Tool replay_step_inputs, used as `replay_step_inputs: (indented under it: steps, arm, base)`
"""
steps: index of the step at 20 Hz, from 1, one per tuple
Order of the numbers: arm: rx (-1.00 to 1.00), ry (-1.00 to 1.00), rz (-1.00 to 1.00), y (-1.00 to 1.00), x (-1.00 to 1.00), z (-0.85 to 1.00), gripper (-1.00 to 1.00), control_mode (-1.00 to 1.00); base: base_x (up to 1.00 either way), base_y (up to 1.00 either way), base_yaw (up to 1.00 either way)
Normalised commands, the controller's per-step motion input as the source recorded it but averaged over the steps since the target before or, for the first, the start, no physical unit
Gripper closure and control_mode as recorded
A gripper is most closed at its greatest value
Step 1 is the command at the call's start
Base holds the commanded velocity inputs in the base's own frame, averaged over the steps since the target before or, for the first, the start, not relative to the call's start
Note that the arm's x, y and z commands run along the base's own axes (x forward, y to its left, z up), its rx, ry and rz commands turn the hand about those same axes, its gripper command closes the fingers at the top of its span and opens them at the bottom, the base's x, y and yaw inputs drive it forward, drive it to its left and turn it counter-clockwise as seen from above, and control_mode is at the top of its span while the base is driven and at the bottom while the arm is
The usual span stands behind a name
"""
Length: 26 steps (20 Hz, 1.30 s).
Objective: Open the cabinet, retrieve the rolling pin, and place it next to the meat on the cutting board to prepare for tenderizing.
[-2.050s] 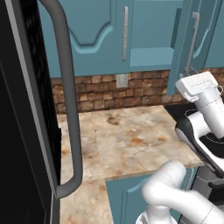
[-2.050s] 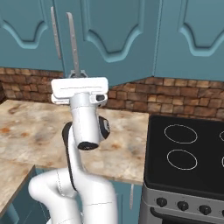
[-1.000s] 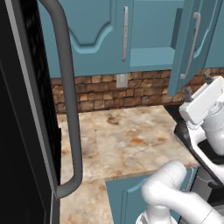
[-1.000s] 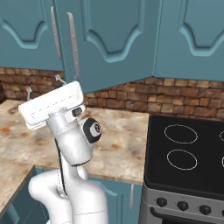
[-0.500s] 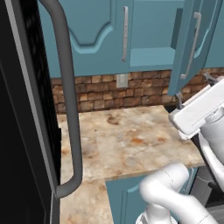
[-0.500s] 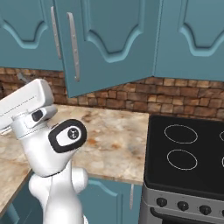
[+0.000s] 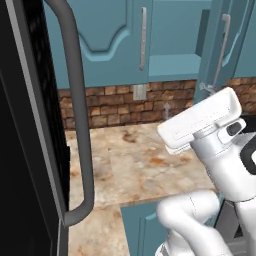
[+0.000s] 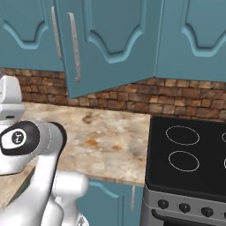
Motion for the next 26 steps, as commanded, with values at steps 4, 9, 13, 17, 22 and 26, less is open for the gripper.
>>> replay_step_inputs:
  steps: [4,9,13,17,22,26]
  arm:
    - [-0.17,0.21,-0.49,0.18,0.28,0.16,-1.0,-1.0]
    - [-0.17,0.28,-0.5,0.03,0.3,0.13,-1.0,-1.0]
    - [-0.15,0.32,-0.52,0.0,0.2,0.18,-1.0,-1.0]
    - [-0.15,0.33,-0.54,0.0,0.14,0.09,-1.0,-1.0]
    - [-0.11,0.25,-0.54,0.0,0.07,0.0,-1.0,-1.0]
    - [-0.05,0.14,-0.52,-0.07,0.03,0.0,-1.0,-1.0]
  base:
    - [0.0,0.0,0.0]
    - [0.0,0.0,0.0]
    - [0.0,0.0,0.0]
    - [0.0,0.0,0.0]
    - [0.0,0.0,0.0]
    - [0.0,0.0,0.0]
